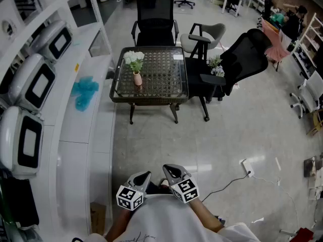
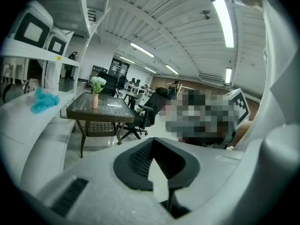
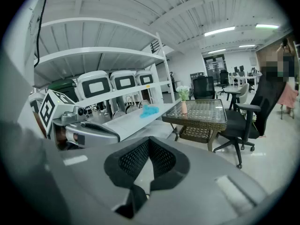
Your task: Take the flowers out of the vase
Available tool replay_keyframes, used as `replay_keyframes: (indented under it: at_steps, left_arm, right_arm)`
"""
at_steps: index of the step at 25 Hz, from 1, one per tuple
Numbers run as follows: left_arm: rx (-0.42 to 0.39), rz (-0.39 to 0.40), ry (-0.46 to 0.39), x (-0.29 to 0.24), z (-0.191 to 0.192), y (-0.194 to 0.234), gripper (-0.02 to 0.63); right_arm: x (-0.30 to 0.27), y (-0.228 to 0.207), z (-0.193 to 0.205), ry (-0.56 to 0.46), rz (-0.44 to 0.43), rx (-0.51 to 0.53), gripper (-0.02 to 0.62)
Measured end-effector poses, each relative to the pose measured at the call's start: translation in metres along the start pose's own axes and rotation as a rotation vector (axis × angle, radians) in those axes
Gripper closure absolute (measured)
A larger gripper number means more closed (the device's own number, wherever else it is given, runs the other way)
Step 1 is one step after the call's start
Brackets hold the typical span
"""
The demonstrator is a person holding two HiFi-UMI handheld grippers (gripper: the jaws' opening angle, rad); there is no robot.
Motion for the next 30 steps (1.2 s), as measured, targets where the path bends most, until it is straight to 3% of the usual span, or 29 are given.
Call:
replay_keyframes:
  at_steps: [11, 19, 30]
  left_arm:
    - [0.017, -0.046, -0.028, 0.015, 0.0, -0.002, 0.612]
    - [0.005, -0.094, -0.078, 0.016, -0.018, 0.018, 0.611]
    - [0.027, -0.036, -0.109, -0.005, -0.054, 0.044, 0.611]
  right_arm:
    - [0.001, 0.016, -0.005, -0.024, -0.035, -0.005, 0.589]
    - [-0.01, 0.016, -0.016, -0.036, -0.009, -0.049, 0.588]
    - [-0.037, -0.004, -0.04, -0.009, 0.02, -0.07, 0.588]
Point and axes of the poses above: the fingertips, and each gripper's own axes: x backward along the fingers, y to its left, z out of its underside, the point moved 7 cm from there along x, backward along the fingers, and after that the axes turned 7 degrees about y, right-handed, at the moved point
